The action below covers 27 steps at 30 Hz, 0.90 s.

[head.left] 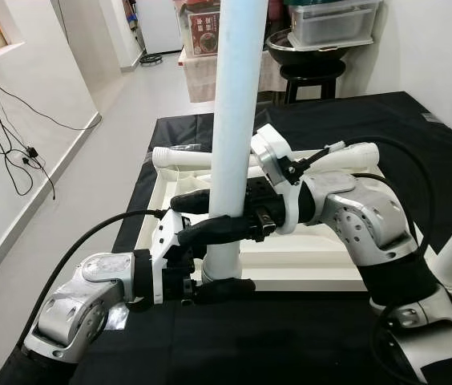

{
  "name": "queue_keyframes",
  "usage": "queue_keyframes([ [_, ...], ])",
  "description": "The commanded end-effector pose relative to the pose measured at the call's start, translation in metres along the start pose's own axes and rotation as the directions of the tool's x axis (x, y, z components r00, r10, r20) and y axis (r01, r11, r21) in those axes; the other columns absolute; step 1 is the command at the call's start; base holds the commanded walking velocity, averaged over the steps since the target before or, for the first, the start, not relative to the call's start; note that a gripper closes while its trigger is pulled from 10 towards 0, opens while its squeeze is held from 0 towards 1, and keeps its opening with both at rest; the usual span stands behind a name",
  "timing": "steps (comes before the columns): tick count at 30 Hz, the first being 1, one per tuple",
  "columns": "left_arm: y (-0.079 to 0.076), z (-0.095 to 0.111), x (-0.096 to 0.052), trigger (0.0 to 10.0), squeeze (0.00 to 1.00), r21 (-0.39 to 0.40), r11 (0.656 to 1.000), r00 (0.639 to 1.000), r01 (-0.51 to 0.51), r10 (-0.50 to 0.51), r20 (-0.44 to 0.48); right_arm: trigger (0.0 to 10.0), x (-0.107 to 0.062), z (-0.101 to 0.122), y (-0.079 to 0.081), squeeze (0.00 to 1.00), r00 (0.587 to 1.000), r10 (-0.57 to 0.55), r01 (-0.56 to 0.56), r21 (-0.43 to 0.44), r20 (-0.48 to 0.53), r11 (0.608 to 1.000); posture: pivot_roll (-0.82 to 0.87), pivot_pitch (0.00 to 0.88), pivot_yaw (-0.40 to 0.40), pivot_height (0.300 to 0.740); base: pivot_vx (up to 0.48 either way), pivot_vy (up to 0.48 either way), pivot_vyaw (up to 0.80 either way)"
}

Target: Building children table

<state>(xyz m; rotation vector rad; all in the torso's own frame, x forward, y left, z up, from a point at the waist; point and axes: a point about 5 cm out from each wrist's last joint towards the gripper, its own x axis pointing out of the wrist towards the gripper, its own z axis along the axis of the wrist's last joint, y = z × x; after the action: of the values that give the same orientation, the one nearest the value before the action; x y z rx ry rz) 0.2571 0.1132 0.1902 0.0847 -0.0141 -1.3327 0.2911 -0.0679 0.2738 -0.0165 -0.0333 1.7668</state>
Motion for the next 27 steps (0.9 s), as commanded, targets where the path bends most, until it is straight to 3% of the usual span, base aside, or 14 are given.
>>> queue_keyframes([
  [1,0.000,-0.002,-0.003,10.0,0.00,0.030,1.000,0.999,0.003,-0.002,-0.037,2.9,0.003,-0.008,0.002,0.00,0.999,-0.013,0.014,0.031,-0.035,0.999,-0.11,0.040,0.089,0.740,0.000,0.000,0.00],
  [4,0.001,-0.002,-0.003,10.0,0.00,0.037,0.999,0.999,0.000,0.002,-0.041,2.3,0.002,-0.009,0.002,0.00,0.999,-0.014,0.016,0.038,-0.039,0.999,-0.11,0.040,0.090,0.740,0.000,0.000,0.00],
  [5,0.002,-0.002,-0.004,10.0,0.00,0.043,0.999,0.999,-0.004,0.006,-0.044,0.5,0.002,-0.010,0.002,0.00,0.999,-0.026,0.028,0.043,-0.042,0.999,-0.11,0.040,0.090,0.740,0.000,0.000,0.00],
  [6,0.002,-0.002,-0.004,10.0,0.00,0.048,0.999,0.999,-0.007,0.010,-0.045,0.0,0.002,-0.011,0.000,0.00,0.998,-0.039,0.041,0.046,-0.044,0.998,-0.11,0.040,0.090,0.740,0.000,0.000,0.00],
  [12,0.005,-0.002,-0.003,10.0,0.00,0.054,0.998,0.999,-0.037,0.039,-0.038,0.0,0.002,-0.012,-0.007,0.00,0.992,-0.119,0.120,0.041,-0.028,0.992,-0.11,0.040,0.092,0.740,0.000,0.000,0.00],
  [13,0.008,-0.002,-0.003,10.0,0.06,0.041,0.997,0.998,-0.061,0.062,-0.027,0.0,0.001,-0.011,-0.012,0.00,0.986,-0.167,0.168,0.034,-0.011,0.985,-0.11,0.040,0.091,0.740,0.000,0.000,0.00],
  [14,0.012,-0.001,-0.004,10.0,1.00,0.010,0.995,0.995,-0.096,0.096,-0.006,0.0,-0.003,-0.009,-0.020,0.00,0.970,-0.241,0.240,0.029,0.015,0.970,-0.11,0.041,0.092,0.740,0.000,0.000,0.00],
  [17,0.017,0.000,-0.010,10.0,1.00,-0.022,0.989,0.989,-0.145,0.145,0.013,0.0,-0.010,-0.005,-0.032,0.00,0.936,-0.347,0.346,0.030,0.054,0.938,-0.11,0.040,0.092,0.740,0.000,0.000,0.00],
  [21,0.020,0.000,-0.017,10.0,1.00,-0.030,0.985,0.986,-0.168,0.168,0.017,0.0,-0.015,-0.003,-0.037,0.00,0.913,-0.401,0.399,0.037,0.074,0.916,-0.11,0.042,0.095,0.740,0.000,0.000,0.00],
  [23,0.023,0.000,-0.034,10.0,1.00,-0.036,0.975,0.976,-0.218,0.218,0.018,0.0,-0.025,-0.001,-0.045,0.00,0.871,-0.480,0.478,0.052,0.102,0.877,-0.11,0.041,0.097,0.740,0.000,0.000,0.00],
  [27,0.023,0.001,-0.049,10.0,1.00,-0.042,0.967,0.967,-0.253,0.254,0.015,0.0,-0.033,0.001,-0.047,0.00,0.844,-0.521,0.518,0.060,0.130,0.854,-0.10,0.041,0.091,0.740,0.000,0.000,0.00],
])
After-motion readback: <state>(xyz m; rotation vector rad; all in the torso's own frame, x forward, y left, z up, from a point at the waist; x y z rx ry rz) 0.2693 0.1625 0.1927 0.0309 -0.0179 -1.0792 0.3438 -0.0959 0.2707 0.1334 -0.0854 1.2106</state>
